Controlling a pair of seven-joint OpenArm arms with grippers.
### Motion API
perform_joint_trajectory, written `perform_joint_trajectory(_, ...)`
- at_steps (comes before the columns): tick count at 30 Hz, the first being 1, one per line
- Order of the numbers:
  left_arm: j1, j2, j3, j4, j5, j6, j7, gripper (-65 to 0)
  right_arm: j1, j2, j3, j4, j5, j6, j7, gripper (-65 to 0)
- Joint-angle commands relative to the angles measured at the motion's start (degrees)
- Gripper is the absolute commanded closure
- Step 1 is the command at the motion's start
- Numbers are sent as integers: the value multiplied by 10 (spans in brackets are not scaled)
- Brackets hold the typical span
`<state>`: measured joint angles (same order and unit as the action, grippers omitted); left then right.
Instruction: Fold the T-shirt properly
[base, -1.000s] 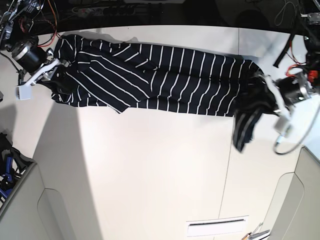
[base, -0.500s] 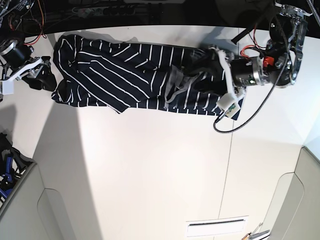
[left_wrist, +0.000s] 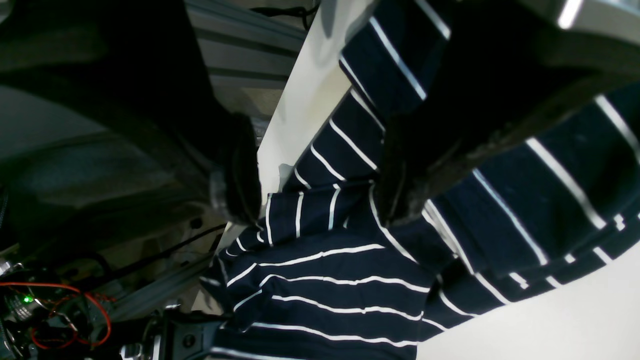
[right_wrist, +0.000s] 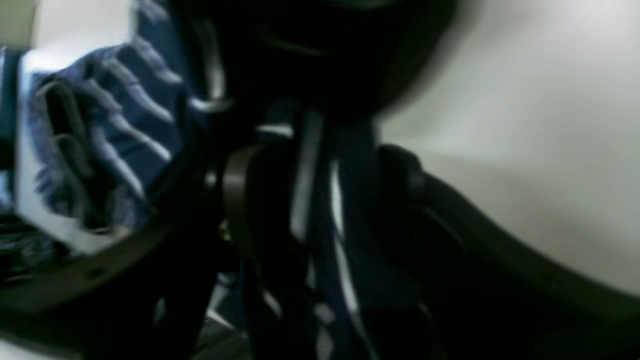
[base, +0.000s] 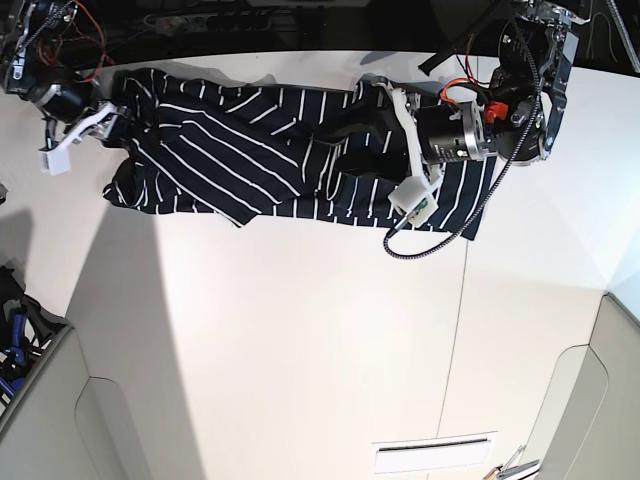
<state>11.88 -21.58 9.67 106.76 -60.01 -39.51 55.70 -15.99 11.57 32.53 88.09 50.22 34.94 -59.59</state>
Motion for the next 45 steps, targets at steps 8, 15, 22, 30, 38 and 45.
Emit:
perform_joint_trajectory(8,-4,-2,-4,28,-14,-5,7,-394,3,6,-58,4,28,0,0,-334)
perform_joint_trajectory(15,-4,-5,-4,78,-14,-5,8,-394,2,7,-14,33,61,0,-58,-334)
perform_joint_trajectory(22,-4,-4,-3,79,-15,-5,7,-394,1,7,63,80,120,7,-110,-334)
perform_joint_trajectory(30,-4,36,-2,79,-14,-5,-6,-394,0,0,64,85,134,9,-111,-334)
perform_joint_trajectory(38,-4,57,-2,75,17,-5,-6,-394,-30,-86,63,247,147,9,-114,-2)
perform_joint_trajectory(45,-4,55,-2,74,27,-5,-6,-394,-28,-107,10,296,62,8,-67,0)
